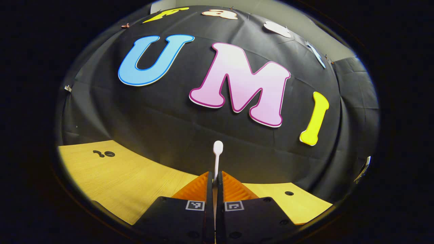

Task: Put the toothbrush and toothpaste on the desktop into the cup, then pick up the cup and place it on the coaster on the desktop.

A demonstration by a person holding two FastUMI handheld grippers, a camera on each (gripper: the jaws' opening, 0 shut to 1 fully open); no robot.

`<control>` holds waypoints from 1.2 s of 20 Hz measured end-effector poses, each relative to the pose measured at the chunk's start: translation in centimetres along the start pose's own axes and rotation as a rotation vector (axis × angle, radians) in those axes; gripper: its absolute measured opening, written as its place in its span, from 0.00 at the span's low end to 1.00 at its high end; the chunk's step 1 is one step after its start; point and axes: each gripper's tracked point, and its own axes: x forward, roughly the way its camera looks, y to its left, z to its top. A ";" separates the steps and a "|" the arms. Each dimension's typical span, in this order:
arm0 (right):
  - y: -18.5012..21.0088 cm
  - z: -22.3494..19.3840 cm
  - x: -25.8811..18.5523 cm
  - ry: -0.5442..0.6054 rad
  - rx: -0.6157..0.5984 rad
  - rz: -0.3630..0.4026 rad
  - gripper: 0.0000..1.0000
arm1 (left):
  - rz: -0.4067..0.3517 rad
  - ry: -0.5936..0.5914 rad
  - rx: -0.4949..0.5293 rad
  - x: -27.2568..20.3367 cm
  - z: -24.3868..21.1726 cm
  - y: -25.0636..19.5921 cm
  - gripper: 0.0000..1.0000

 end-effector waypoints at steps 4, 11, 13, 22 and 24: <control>-0.8 -0.1 -0.2 0.003 0.006 -0.009 0.52 | 0.004 0.032 0.015 0.0 -2.1 -0.2 0.10; -1.0 0.0 -0.3 0.001 0.021 -0.015 0.52 | 0.015 0.085 0.028 -1.2 -4.1 0.2 0.23; -0.7 -0.2 -0.4 0.003 0.014 -0.011 0.52 | 0.007 0.097 0.024 -2.1 -4.3 0.2 0.27; -0.3 -1.2 -1.6 0.036 -0.011 0.007 0.52 | -0.018 0.296 0.177 -8.0 -6.3 3.2 0.48; -0.7 -1.2 -2.0 0.042 -0.011 0.001 0.52 | -0.051 0.366 0.189 -9.4 -6.7 3.0 0.53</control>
